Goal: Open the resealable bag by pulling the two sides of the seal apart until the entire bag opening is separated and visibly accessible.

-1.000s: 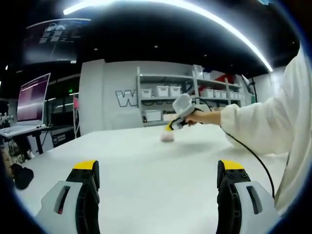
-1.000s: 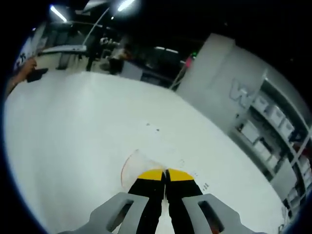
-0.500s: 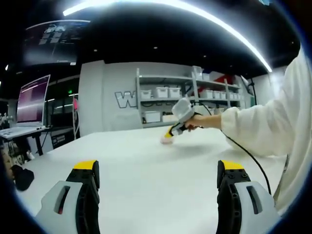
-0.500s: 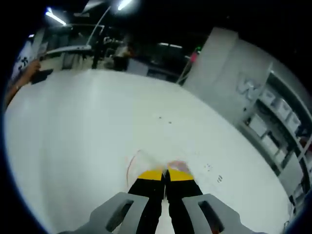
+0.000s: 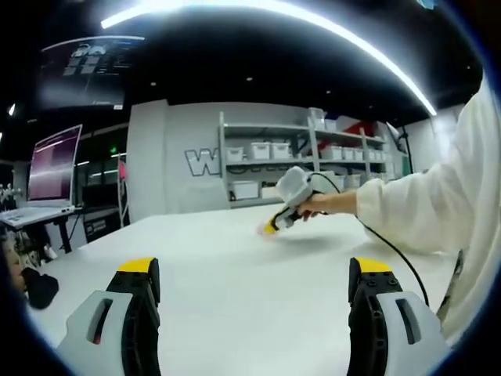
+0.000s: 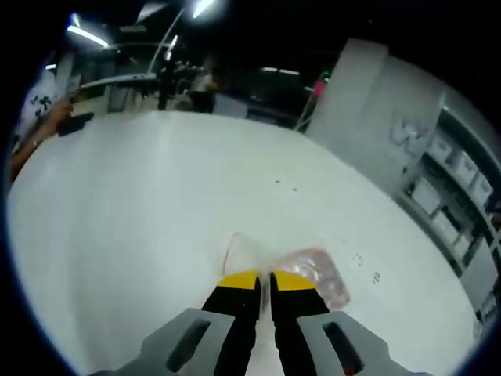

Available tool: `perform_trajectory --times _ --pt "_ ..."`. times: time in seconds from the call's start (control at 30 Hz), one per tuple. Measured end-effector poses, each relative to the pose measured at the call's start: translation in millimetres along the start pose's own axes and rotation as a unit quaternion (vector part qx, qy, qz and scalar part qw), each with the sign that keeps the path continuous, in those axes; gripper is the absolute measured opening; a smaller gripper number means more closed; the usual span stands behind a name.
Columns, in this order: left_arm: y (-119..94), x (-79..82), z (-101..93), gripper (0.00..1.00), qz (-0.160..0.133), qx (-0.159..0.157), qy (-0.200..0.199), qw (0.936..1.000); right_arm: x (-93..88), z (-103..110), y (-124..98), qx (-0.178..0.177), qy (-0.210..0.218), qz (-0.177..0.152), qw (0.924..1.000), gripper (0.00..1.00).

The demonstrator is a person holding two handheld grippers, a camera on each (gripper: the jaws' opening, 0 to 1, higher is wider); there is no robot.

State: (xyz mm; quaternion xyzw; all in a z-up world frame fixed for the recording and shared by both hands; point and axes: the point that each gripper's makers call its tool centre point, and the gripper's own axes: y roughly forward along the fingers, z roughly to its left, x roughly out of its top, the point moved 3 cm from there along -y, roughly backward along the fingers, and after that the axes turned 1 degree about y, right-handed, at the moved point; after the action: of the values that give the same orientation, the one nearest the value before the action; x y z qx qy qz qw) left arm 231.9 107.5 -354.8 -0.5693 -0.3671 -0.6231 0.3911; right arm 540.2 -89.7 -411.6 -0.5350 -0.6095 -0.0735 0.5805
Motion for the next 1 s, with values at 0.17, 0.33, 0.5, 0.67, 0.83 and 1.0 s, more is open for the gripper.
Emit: perform_trajectory --times 0.17,0.33,0.5,0.67,0.83,1.0 --pt "1 -3.3 -1.9 0.99 0.006 -0.003 0.001 1.0000 0.8 7 -1 0.011 -0.001 0.000 0.9999 0.09" --pt "0 -3.9 -1.4 0.99 0.006 -0.003 -0.002 1.0000 7.8 8 -6 0.018 -0.002 -0.013 0.9998 0.13" --pt "0 -5.7 -3.0 0.99 0.008 -0.006 -0.005 0.9999 14.5 7 -11 0.010 -0.006 -0.032 0.9994 0.18" --pt "1 -5.3 -5.3 0.99 0.008 -0.009 -0.001 0.9999 17.8 5 -12 0.007 0.004 -0.044 0.9990 0.20" --pt "0 -6.4 -4.2 0.99 0.010 -0.007 0.000 0.9999 27.1 3 -12 -0.005 0.008 -0.073 0.9973 0.28" --pt "-1 -6.4 -4.4 0.99 0.010 -0.006 0.001 0.9999 32.9 0 -13 -0.010 0.012 -0.083 0.9964 0.31"
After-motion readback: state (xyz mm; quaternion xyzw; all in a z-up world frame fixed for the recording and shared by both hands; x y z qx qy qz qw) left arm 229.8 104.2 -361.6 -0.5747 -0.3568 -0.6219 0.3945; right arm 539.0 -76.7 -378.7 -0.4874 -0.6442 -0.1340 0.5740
